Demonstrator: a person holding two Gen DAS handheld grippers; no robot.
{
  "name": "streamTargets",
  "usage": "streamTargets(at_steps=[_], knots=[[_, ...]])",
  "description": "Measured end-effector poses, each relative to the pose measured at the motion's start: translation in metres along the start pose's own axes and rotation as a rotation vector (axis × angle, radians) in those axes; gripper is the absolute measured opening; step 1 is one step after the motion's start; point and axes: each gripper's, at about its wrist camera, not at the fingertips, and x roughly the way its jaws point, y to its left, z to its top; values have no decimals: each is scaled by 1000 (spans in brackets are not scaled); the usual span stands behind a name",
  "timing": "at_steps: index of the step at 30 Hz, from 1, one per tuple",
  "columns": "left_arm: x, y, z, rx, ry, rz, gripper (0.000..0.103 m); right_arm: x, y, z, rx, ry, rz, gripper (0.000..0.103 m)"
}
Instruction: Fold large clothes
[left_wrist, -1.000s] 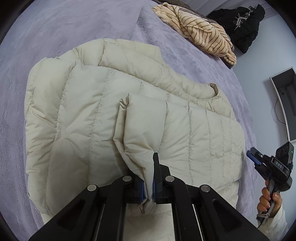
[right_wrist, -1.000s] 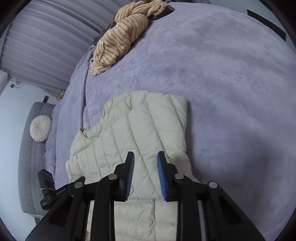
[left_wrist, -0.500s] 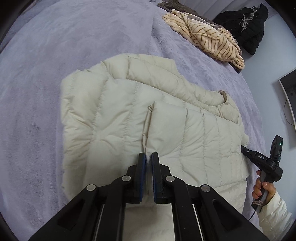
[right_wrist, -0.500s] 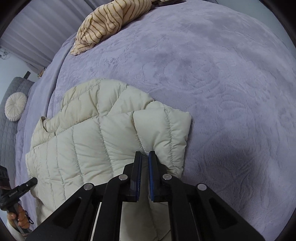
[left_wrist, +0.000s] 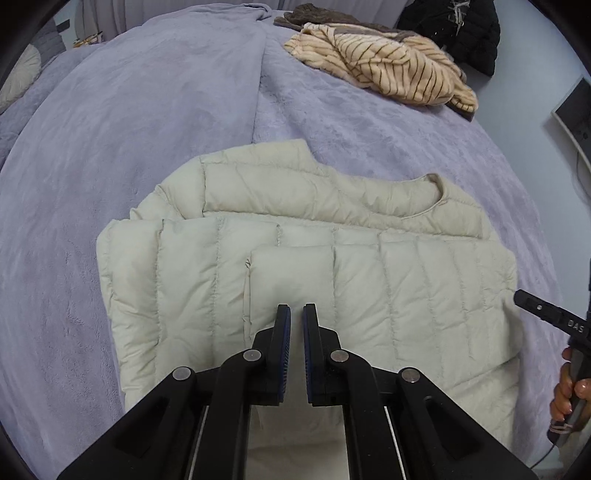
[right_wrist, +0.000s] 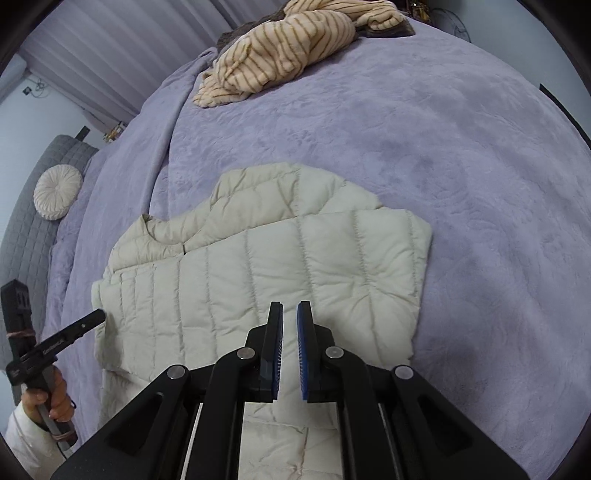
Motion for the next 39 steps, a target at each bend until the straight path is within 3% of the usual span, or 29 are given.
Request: streamTargets(at_steps=[4, 9, 14, 23, 29, 31, 33, 34, 39], knots=[[25, 3, -9, 19, 39, 44, 8, 26, 9, -9, -43, 51, -37, 7], [29, 0, -17, 69, 28, 64, 8, 51, -28, -22, 38, 66, -34, 5], [30, 2, -16, 57, 31, 57, 8, 40, -34, -22, 12, 60, -80, 5], [12, 4, -17, 43, 37, 79, 8, 23, -47, -25, 92, 67, -137, 8], [-21, 11, -34, 34, 55, 111, 8, -7, -36, -38, 142, 67, -96, 11], [-29, 14, -43, 29, 75, 124, 8, -16, -33, -45, 161, 76, -79, 18], [-39, 16, -53, 25, 80, 138, 8, -24, -28, -54, 174, 85, -71, 59], [-42, 18, -58, 21, 82, 135, 8, -29, -26, -59, 176, 83, -69, 65], [-60, 21, -82, 16, 90, 161, 10, -46, -12, -78, 187, 95, -61, 66]])
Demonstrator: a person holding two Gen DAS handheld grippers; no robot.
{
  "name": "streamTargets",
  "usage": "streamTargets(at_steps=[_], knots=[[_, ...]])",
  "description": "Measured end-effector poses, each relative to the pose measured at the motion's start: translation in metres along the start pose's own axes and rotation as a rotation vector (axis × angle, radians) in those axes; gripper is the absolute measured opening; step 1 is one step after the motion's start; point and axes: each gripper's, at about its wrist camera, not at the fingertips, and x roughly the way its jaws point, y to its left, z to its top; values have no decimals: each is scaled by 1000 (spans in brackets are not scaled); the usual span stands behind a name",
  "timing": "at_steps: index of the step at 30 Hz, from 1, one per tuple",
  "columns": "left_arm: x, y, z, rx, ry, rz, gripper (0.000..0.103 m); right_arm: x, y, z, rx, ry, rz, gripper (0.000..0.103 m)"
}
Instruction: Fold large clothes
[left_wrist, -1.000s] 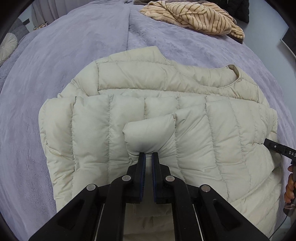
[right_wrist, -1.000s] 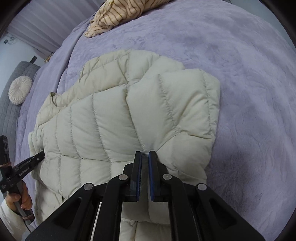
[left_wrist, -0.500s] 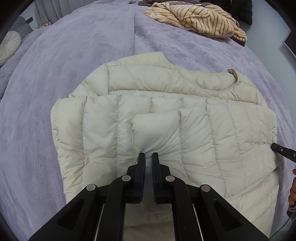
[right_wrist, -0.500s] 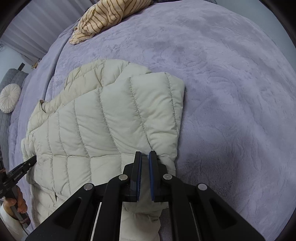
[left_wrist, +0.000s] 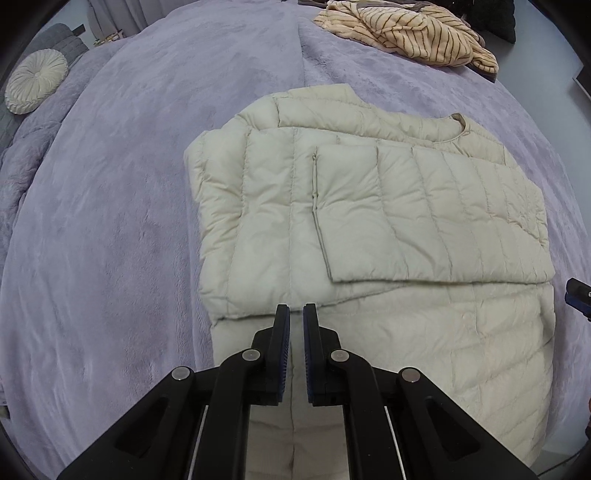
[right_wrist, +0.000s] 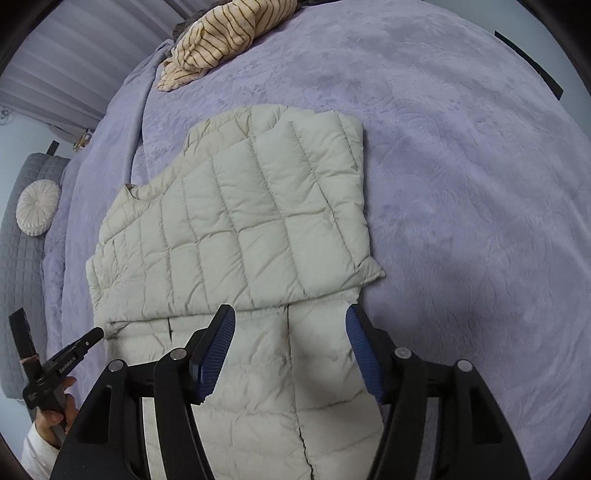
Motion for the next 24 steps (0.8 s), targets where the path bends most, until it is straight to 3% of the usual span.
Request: streamTargets(at_steps=[1, 2, 4, 8, 13, 17, 18, 21, 24], knots=[[-3, 1, -4, -1, 4, 1, 48, -2, 2, -4, 2, 1, -1, 66], [-6, 3, -8, -7, 7, 9, 103, -6, 3, -8, 4, 1, 0, 66], [-18, 3, -18, -6, -34, 46, 102, -11, 7, -18, 6, 6, 7, 66], [-29, 10, -29, -9, -23, 50, 102, -23, 16, -37, -1, 14, 12, 74], [-44, 16, -47, 1, -4, 111, 102, -36, 22, -56, 1, 22, 14, 79], [-54, 24, -62, -25, 8, 89, 102, -48, 22, -70, 20, 22, 18, 90], [-56, 26, -64, -26, 12, 86, 102, -51, 23, -74, 19, 25, 15, 102], [-61, 30, -74, -6, 18, 71, 102, -57, 23, -85, 15, 28, 30, 103], [-62, 34, -87, 31, 50, 1, 102, -59, 17, -98, 26, 52, 40, 103]])
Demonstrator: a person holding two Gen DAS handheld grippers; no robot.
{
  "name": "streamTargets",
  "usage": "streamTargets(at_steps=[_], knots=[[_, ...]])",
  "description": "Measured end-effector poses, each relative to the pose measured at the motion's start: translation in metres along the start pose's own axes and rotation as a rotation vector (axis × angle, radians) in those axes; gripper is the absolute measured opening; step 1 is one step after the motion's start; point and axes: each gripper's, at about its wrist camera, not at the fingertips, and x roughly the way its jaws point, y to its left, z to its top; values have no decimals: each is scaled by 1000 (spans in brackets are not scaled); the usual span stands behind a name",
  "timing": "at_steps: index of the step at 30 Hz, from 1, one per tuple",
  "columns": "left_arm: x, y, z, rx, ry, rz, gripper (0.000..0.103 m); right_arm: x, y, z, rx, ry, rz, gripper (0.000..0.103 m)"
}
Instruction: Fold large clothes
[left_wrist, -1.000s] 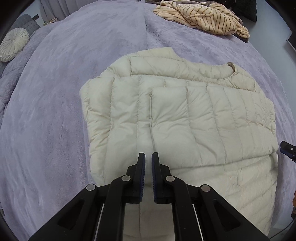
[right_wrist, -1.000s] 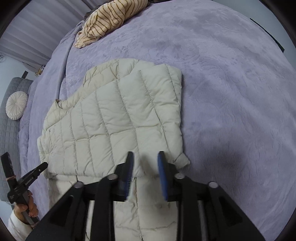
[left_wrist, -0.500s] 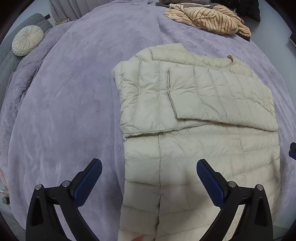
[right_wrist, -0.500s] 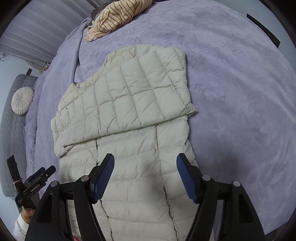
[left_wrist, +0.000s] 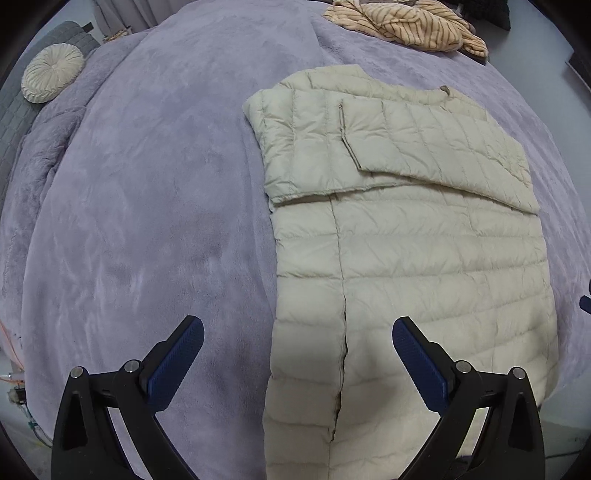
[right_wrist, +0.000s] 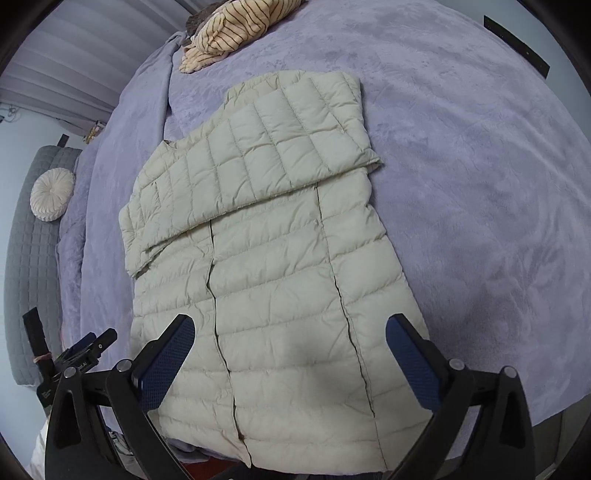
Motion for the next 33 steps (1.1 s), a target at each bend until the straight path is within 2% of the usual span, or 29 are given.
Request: streamTargets(at_steps=[6, 10, 14, 18, 21, 26, 33], knots=[[9, 11, -37, 48, 94, -127, 102, -2, -30, -28, 84, 85, 69, 103], [20, 16, -64, 62, 164, -152, 102, -2, -58, -49, 135, 117, 43, 103], [33, 22, -88, 36, 231, -213, 102, -3, -92, -73, 224, 138, 34, 103], [45, 23, -101, 7, 275, -258, 102, 3, -125, -99, 343, 160, 80, 103], [51, 23, -105, -11, 290, -295, 102, 12, -140, -114, 426, 160, 148, 103], [55, 20, -106, -21, 307, -339, 102, 31, -143, -125, 500, 150, 282, 103], [54, -2, -103, 9, 305, -385, 100, 59, -123, -124, 514, 149, 352, 103]])
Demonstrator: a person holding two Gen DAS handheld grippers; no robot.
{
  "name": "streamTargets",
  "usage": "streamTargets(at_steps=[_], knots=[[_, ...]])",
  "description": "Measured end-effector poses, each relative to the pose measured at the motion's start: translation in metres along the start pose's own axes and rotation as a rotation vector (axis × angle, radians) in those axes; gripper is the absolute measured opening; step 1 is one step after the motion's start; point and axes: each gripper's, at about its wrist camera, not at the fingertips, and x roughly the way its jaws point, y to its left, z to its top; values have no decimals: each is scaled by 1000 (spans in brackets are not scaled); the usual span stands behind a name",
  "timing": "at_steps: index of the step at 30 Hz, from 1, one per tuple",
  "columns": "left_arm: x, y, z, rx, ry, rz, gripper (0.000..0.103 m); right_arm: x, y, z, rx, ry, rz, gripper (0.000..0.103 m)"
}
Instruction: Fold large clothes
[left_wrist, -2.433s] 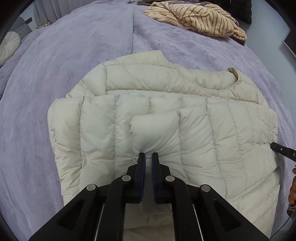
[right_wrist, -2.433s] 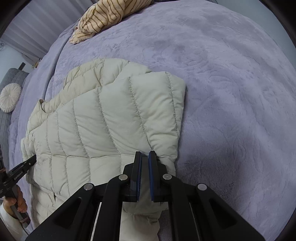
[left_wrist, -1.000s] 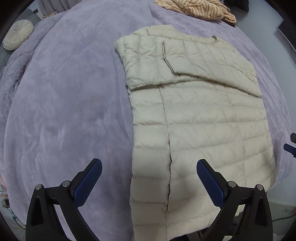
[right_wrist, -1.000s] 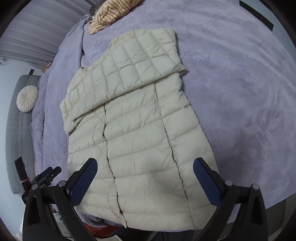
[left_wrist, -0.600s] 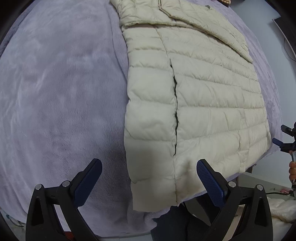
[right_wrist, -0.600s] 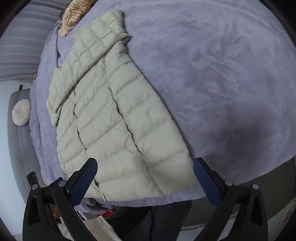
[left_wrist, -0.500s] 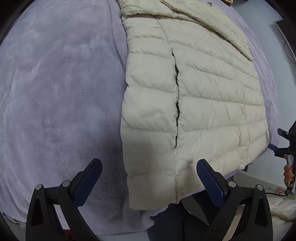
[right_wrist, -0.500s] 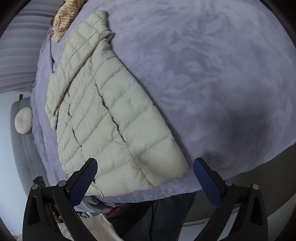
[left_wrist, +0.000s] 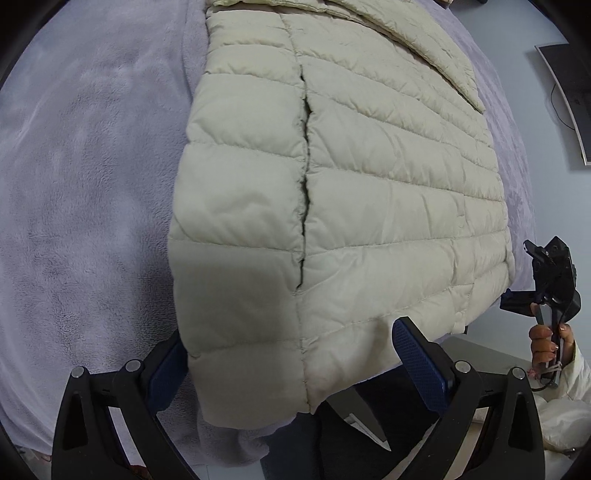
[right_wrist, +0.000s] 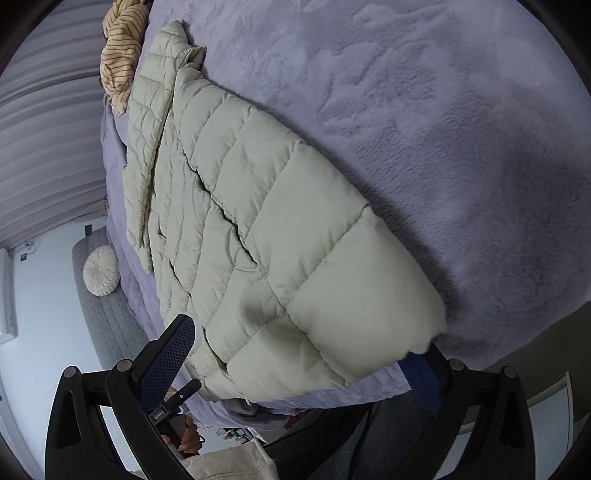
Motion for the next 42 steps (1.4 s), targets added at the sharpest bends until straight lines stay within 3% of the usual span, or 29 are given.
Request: streamTargets(at_steps=[2, 3, 5, 7, 8, 9, 10, 11, 15, 20, 27, 31, 35, 42], knots=[[-1, -5, 0, 16, 3, 6, 75, 6, 3, -2, 3, 2, 30, 103], [-1, -6, 0, 19, 6, 15, 68, 7, 5, -2, 0, 4, 43, 103], [-3, -2, 0, 15, 10, 15, 36, 7, 11, -4, -14, 7, 54, 103], [-7, 4, 0, 9, 3, 2, 21, 4, 16, -5, -24, 4, 48, 98], [-10, 6, 0, 8, -1, -15, 15, 3, 19, -6, -27, 2, 44, 84], [-14, 9, -1, 7, -4, -41, 13, 2, 21, -5, -27, -2, 33, 55], [-17, 11, -1, 6, -6, -70, 10, 1, 22, -5, -21, -3, 21, 36], [-22, 12, -2, 8, -10, -91, 10, 1, 22, -5, -10, -1, 22, 16], [-49, 13, -1, 12, -48, -188, 10, -9, 40, -7, -70, -12, 72, 12], [-96, 16, 16, -22, -155, -293, 10, -34, 86, -5, -178, -32, 149, 11], [-160, 31, 75, -111, -372, -413, 10, -65, 164, 26, -298, -124, 256, 11], [-182, 28, 124, -94, -470, -385, 10, -66, 210, 59, -354, -152, 305, 11], [-184, 32, 177, -103, -518, -342, 10, -56, 252, 104, -399, -163, 314, 11], [-145, 40, 257, -119, -502, -234, 10, -2, 288, 194, -374, -137, 261, 11]])
